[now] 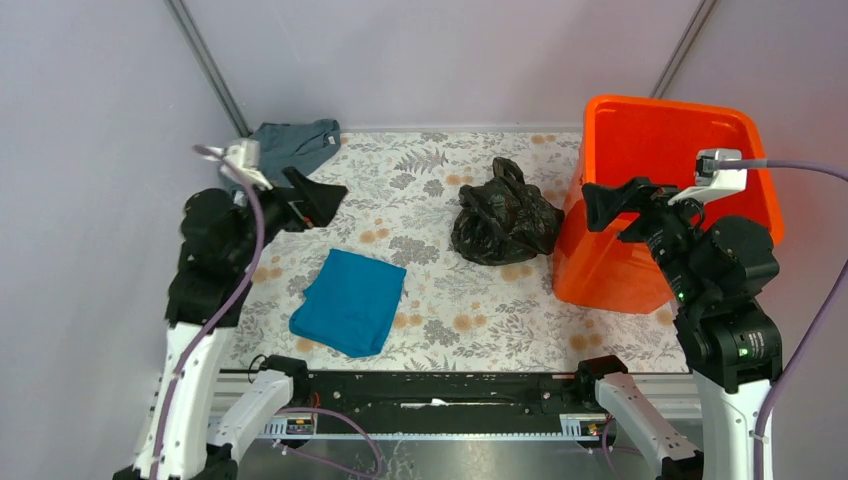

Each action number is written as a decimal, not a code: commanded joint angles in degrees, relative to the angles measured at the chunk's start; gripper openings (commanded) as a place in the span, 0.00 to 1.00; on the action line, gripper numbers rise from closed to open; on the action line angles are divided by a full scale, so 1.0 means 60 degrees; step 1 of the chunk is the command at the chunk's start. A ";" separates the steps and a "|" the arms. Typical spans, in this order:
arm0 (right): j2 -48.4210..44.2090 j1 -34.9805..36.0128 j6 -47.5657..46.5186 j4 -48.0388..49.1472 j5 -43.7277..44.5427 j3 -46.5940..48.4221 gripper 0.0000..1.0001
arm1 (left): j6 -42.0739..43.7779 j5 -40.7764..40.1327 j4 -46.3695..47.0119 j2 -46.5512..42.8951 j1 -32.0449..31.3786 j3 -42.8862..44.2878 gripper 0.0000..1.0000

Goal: Put the trash bags into the trash bin

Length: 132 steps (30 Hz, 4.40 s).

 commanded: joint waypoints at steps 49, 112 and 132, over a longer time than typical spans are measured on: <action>0.0408 0.0099 0.0045 0.0500 -0.4837 -0.0888 1.00 | -0.5241 0.2426 1.0761 0.7447 -0.3640 -0.4277 0.08; 0.5287 0.7878 0.0815 0.5212 0.3865 -0.4979 0.63 | -0.3361 -0.1291 0.3721 0.2576 -0.3630 -0.5697 0.84; 0.6020 0.8171 0.1713 0.5784 0.1451 -0.5966 0.65 | -0.2458 -0.0419 0.4187 0.2580 -0.3618 -0.5886 0.12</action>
